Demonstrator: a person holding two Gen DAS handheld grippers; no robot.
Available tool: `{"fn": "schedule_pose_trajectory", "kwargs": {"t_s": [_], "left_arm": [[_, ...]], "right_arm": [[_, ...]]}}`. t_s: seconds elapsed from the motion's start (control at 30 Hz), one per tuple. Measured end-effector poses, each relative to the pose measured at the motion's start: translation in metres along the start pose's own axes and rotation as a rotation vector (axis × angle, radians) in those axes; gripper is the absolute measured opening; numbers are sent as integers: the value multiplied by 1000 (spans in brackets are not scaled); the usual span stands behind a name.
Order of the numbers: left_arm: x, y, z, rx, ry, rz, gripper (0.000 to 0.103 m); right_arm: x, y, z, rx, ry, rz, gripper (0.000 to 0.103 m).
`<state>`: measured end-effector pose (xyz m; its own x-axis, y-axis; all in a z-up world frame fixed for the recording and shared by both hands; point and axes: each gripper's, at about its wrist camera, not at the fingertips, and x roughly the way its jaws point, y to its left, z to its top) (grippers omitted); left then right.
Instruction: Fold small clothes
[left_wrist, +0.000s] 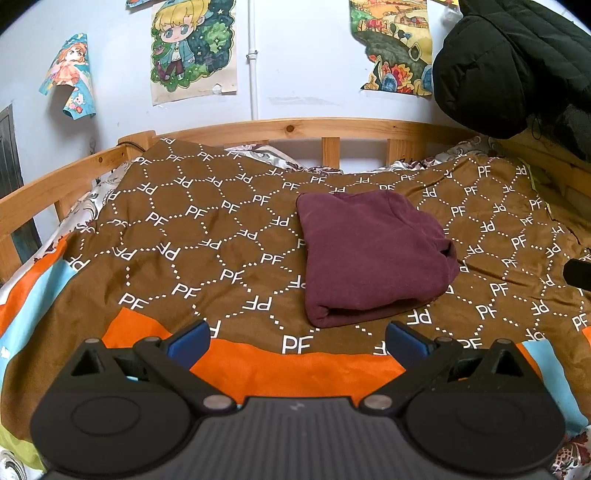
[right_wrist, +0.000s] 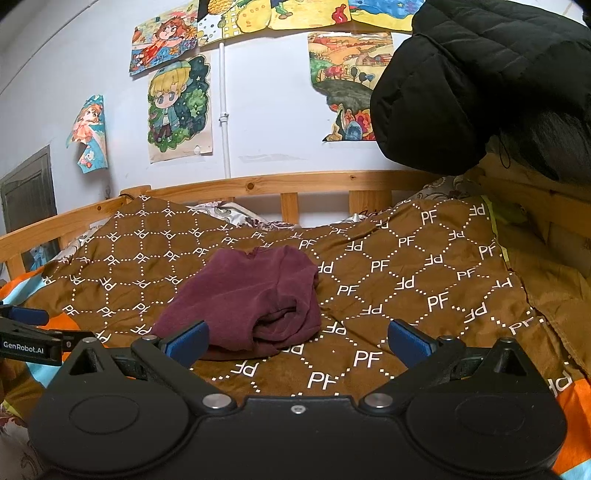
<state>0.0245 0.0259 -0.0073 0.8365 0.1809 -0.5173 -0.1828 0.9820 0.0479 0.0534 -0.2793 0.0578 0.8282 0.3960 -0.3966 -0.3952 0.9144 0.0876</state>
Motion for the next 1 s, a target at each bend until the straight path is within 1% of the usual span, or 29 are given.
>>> {"fn": "schedule_pose_trajectory", "kwargs": {"t_s": [0.63, 0.8, 0.9, 1.0], "left_arm": [[0, 1, 0, -7, 6, -5, 103], [1, 2, 1, -19, 19, 9, 103], [1, 4, 0, -26, 31, 5, 103], [0, 4, 0, -22, 22, 29, 103]], "right_arm": [[0, 0, 0, 1, 2, 1, 102], [0, 0, 0, 1, 1, 0, 102], [0, 0, 0, 1, 1, 1, 102], [0, 0, 0, 2, 4, 0, 102]]}}
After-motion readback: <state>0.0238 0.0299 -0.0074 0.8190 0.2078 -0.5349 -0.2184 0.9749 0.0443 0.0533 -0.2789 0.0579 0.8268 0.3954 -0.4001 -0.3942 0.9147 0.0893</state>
